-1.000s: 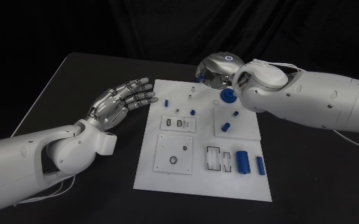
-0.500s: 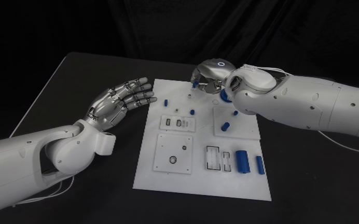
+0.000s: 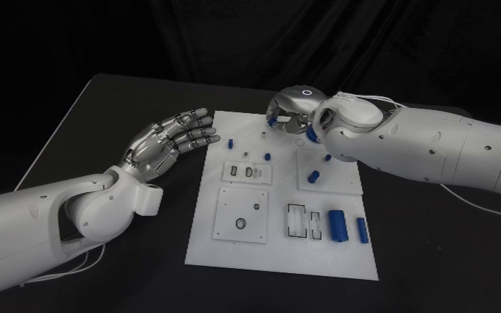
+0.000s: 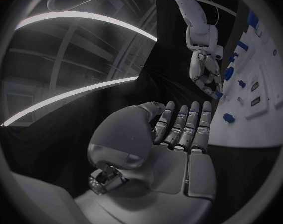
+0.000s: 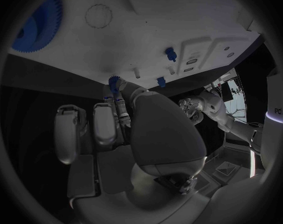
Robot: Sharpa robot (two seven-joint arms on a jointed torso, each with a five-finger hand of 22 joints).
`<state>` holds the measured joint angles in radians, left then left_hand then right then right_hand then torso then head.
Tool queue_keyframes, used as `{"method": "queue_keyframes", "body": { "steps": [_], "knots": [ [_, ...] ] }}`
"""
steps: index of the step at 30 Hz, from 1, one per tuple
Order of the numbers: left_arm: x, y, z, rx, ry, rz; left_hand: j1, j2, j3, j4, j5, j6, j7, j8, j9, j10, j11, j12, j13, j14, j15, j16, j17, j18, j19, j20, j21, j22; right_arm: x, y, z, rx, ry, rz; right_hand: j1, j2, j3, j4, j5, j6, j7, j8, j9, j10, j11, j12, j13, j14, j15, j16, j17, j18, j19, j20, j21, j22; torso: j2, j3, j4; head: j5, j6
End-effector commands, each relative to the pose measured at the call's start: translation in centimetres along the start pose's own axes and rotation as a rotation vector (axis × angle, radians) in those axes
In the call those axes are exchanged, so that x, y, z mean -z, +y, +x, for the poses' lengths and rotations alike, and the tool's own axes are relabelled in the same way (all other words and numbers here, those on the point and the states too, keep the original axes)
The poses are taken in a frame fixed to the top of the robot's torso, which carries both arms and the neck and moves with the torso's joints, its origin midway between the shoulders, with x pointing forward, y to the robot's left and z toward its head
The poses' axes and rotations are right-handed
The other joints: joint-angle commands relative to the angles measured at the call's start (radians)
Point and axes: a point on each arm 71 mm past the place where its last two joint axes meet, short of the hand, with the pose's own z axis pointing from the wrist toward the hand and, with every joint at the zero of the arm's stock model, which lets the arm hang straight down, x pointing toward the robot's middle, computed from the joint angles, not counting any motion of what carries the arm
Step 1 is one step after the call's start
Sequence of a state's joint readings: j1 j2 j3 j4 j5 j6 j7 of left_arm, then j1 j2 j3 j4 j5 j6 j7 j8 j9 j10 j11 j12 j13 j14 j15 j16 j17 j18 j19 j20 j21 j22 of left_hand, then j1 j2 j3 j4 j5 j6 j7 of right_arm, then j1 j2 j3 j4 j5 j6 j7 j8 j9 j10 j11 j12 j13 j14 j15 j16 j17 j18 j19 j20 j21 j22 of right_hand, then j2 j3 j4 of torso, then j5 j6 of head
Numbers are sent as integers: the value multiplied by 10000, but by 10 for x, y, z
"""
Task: Assemble the parts on the task board
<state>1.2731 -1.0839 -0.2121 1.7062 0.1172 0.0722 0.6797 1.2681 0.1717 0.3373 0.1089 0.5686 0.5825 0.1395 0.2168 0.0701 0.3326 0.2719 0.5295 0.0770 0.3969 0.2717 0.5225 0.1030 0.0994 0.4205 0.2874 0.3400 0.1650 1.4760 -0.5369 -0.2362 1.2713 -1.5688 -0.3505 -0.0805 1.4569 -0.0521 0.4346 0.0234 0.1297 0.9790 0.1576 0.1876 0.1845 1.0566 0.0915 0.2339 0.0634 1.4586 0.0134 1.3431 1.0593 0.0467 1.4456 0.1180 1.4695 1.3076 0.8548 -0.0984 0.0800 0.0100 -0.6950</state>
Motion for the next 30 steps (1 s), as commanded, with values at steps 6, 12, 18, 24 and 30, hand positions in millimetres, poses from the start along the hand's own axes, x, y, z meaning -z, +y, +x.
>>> {"method": "queue_keyframes", "body": {
  "steps": [6, 12, 18, 24, 30],
  "knots": [
    [1, -11, 1, 181, 179, 1502, -112, -45, 80, -22, 1, 16, 2, 25, 0, -18, 48, 57, -18, -56, -1, 67, -15, -137, -47, -6, -37, -17, -3, 0, 8, 45, 444, 84, -15, -88, 6, 55, -34, -140, 7, -142, -21, -105, 99, -189, 5, -136, 33, -142, -193, 155, -168, 37, -138, -51, -1, -3, 19, -46, -1],
    [1, -11, 1, 191, 189, 1474, -116, -54, 84, -28, -4, 10, 2, 23, 0, -21, 46, 56, -19, -57, 0, 70, -16, -136, -47, -6, -37, -17, -4, -1, 8, 62, 317, 107, -16, -92, 9, 65, -35, -174, 16, -183, -24, -144, 117, -252, 9, -175, 49, -197, -283, 174, -218, 52, -183, -134, -8, -11, 35, -49, 13],
    [0, -11, 0, 188, 189, 1447, -122, -47, 98, -30, -7, 15, 2, 26, 0, -22, 45, 56, -20, -59, 0, 75, -18, -136, -47, -6, -37, -18, -5, -1, 6, 51, 39, 3, -25, -84, 9, 83, -35, -216, 13, -223, -31, -163, 125, -287, 15, -173, 58, -186, -243, 168, -205, 62, -176, -104, -7, -11, 28, -50, 22],
    [0, -10, 0, 201, 208, 1426, -125, -40, 107, -28, -7, 9, 3, 25, 0, -22, 45, 56, -21, -60, -1, 77, -19, -136, -47, -6, -37, -18, -7, 1, 7, 59, 121, 4, -101, -110, -42, 152, -145, -289, 6, -299, -38, -199, 139, -359, 24, -178, 75, -198, -253, 170, -208, 79, -186, -105, -8, -9, 26, -80, 7],
    [-1, -10, 0, 203, 213, 1407, -125, -40, 107, -28, -7, 9, 3, 25, 0, -22, 45, 56, -21, -60, -1, 77, -19, -136, -47, -6, -37, -18, -8, 1, 10, 63, 287, 55, -145, -146, -85, 191, -252, -354, 0, -362, -45, -223, 149, -412, 29, -186, 81, -215, -274, 172, -214, 91, -197, -113, -9, -9, 26, -73, 15]
  ]
}}
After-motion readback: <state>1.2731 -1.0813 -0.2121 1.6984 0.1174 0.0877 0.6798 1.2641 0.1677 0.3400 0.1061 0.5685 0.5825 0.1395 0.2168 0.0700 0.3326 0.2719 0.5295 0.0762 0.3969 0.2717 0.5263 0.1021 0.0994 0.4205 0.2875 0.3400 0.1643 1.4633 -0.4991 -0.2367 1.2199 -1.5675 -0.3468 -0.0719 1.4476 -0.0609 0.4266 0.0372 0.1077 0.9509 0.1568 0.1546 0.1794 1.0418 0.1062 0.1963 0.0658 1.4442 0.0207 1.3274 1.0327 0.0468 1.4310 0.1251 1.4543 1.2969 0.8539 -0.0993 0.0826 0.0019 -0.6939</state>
